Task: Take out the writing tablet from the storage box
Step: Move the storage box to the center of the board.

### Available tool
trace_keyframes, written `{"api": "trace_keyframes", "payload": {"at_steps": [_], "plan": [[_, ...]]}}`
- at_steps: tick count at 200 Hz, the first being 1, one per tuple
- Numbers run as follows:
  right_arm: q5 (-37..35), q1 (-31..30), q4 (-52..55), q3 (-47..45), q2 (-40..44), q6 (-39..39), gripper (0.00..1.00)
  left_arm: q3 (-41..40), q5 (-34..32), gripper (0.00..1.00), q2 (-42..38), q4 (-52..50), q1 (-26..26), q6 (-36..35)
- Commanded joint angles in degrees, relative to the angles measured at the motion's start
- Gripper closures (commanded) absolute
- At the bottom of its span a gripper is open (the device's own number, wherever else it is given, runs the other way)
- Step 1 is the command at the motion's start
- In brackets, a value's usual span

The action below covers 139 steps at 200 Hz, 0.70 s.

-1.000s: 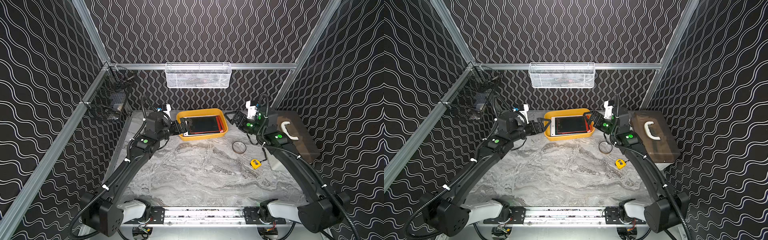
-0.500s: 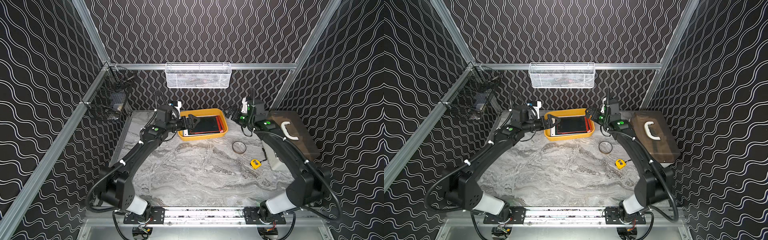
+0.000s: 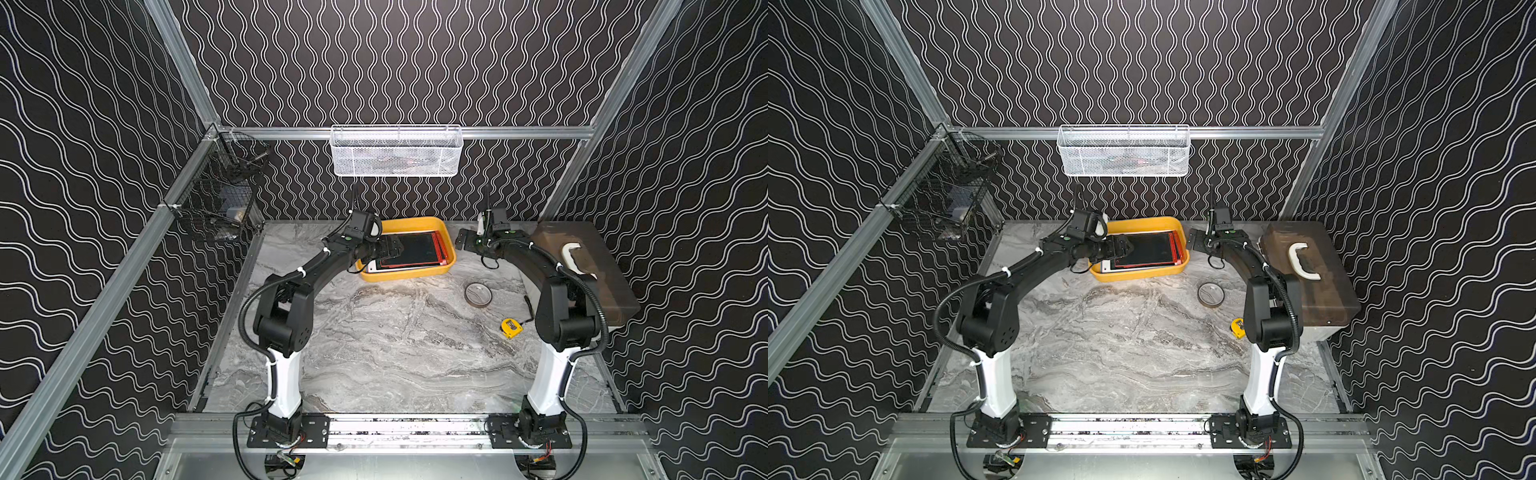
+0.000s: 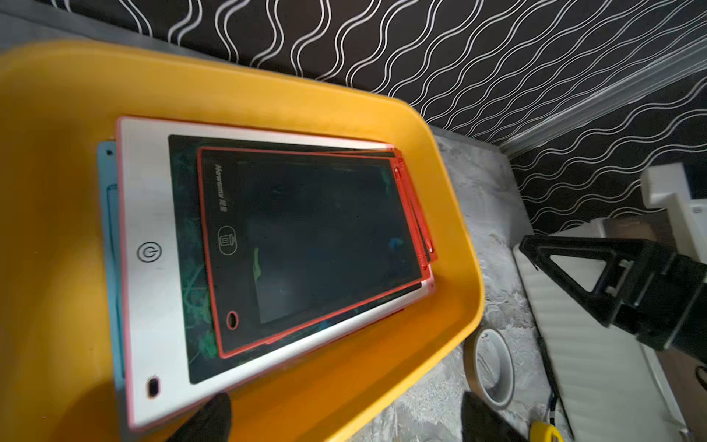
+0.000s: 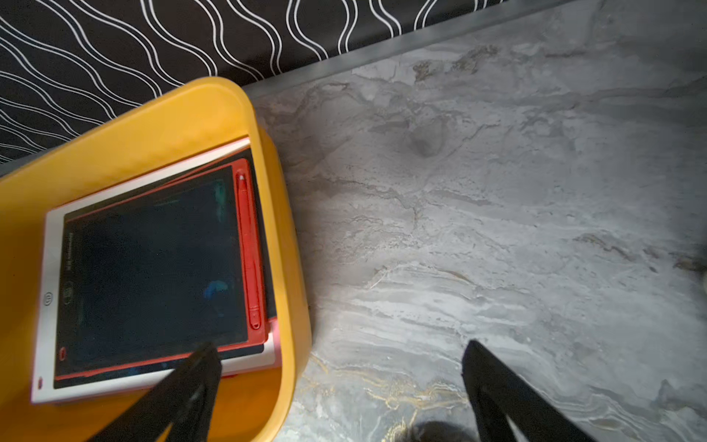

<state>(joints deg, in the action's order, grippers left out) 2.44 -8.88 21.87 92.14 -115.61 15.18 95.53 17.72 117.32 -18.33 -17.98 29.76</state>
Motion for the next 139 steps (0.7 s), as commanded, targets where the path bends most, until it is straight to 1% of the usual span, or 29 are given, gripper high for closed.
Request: {"api": "trace_keyframes", "payload": {"at_steps": [1, 13, 21, 41, 65, 86, 102, 117, 139], "plan": [[3.6, 0.1, -2.0, 0.2, -3.6, -0.9, 0.0, 3.8, -1.3, 0.03, 4.9, -1.1, 0.1, -0.7], [5.0, 0.0, -1.4, 2.0, -5.8, -0.3, 0.0, 5.7, -2.3, 0.04, 7.1, -1.5, 0.0, -0.1], [6.2, 0.1, -1.4, 3.0, -7.0, 0.2, 0.03, 6.1, -3.6, 0.04, 8.0, -1.5, 0.0, 0.0], [6.7, 0.1, -2.3, 4.3, -9.1, 1.5, 0.08, 6.8, -6.1, 0.03, 9.2, -1.9, 0.5, 0.1], [5.2, -0.2, -1.5, 5.8, -11.7, 1.8, 0.15, 5.9, -4.4, 0.03, 10.6, -0.2, 1.9, 1.8], [3.6, -0.7, -2.2, 5.1, -12.4, 1.8, 0.2, 5.4, -4.0, 0.03, 10.8, 1.1, 2.7, 2.8], [1.9, -1.3, -2.4, 4.7, -12.5, 1.5, 0.3, 6.0, -4.1, 0.03, 11.3, 0.7, 3.1, 2.6], [1.5, -1.8, -1.8, 4.8, -12.5, 1.3, 0.48, 5.9, -3.5, 0.03, 11.7, 0.9, 3.4, 3.1], [1.5, -2.7, 0.8, 5.6, -11.8, 1.7, 0.64, 5.8, -3.2, 0.03, 11.8, 0.8, 3.6, 3.2]]}}
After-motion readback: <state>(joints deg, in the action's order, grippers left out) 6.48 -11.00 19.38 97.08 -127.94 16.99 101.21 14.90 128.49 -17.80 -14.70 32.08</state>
